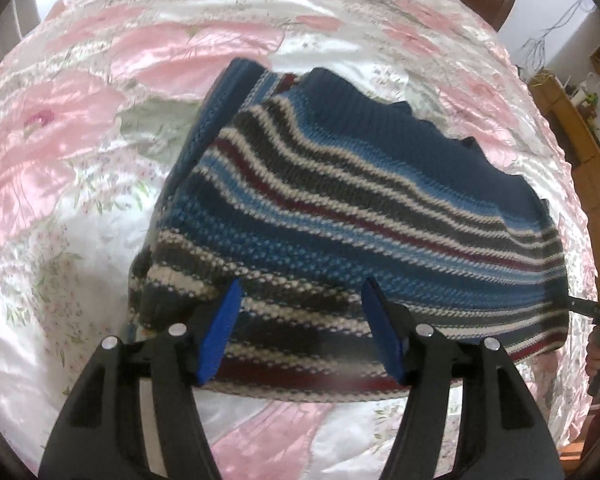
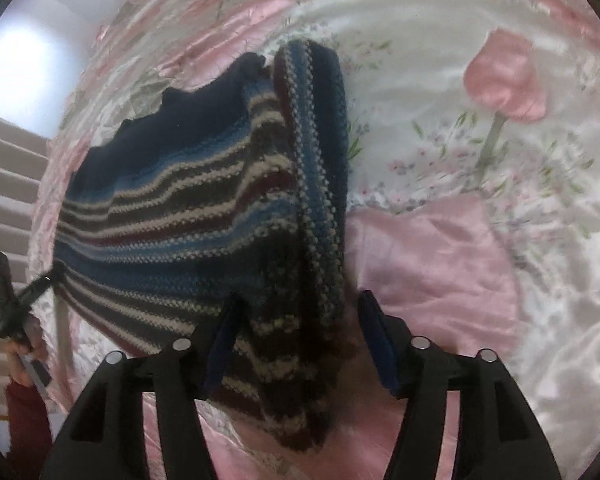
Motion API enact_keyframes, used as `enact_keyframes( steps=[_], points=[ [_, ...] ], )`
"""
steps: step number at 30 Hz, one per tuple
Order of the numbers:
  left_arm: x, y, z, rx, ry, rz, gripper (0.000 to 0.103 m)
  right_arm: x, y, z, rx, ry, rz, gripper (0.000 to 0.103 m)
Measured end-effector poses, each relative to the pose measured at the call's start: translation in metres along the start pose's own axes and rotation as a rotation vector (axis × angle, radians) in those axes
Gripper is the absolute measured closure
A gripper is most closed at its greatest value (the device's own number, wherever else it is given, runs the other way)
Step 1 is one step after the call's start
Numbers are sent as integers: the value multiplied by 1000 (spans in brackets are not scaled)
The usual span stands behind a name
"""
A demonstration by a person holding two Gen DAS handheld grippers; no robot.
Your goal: Fold small clothes
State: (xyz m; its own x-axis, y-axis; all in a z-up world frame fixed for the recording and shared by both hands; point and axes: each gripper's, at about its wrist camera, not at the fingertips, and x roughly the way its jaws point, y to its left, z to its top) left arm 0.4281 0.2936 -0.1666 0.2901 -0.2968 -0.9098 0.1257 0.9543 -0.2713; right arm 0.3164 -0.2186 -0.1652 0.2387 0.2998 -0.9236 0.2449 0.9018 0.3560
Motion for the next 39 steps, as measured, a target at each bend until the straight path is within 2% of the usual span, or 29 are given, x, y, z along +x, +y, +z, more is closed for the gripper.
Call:
enact_keyframes(
  steps=[1, 3, 4, 7, 11, 14, 16, 19, 30, 32, 34, 36, 39],
  points=[
    [2, 1, -1, 1, 3, 0, 41, 4, 0, 1, 14, 8, 18, 58],
    [7, 5, -1, -6, 13, -5, 41, 7, 1, 0, 29, 13, 32, 64],
    [8, 7, -1, -11, 14, -10, 41, 6, 4, 0, 24, 10, 29, 72],
    [8, 9, -1, -23, 15, -17, 41, -11, 16, 0, -11, -29, 46, 79],
    [10, 8, -1, -8, 23, -12, 41, -24, 26, -1, -27, -60, 43, 80],
    [12, 9, -1, -13, 24, -16, 41, -12, 23, -3, -33, -31, -18, 81],
    [14, 8, -2, -12, 22, -12, 41, -3, 17, -5, -20, -16, -30, 81],
    [16, 7, -3, 5, 19, 0, 41, 4, 9, -8, 4, -21, -12, 81],
    [18, 9, -2, 4, 25, -8, 39, 12, 11, -3, 40, -10, -32, 81],
    [13, 8, 1, 2, 33, -7, 39, 1, 18, -3, 66, -12, -26, 81],
    [-4, 8, 2, -2, 5, -11, 39, -12, 36, 1, 38, -30, -23, 81],
    [-24, 9, 2, 19, -43, -16, 39, -26, 66, 6, -14, -44, -31, 82],
    [-44, 12, 1, 37, -63, -30, 39, -36, 114, 12, -96, -53, -41, 82]
  ],
)
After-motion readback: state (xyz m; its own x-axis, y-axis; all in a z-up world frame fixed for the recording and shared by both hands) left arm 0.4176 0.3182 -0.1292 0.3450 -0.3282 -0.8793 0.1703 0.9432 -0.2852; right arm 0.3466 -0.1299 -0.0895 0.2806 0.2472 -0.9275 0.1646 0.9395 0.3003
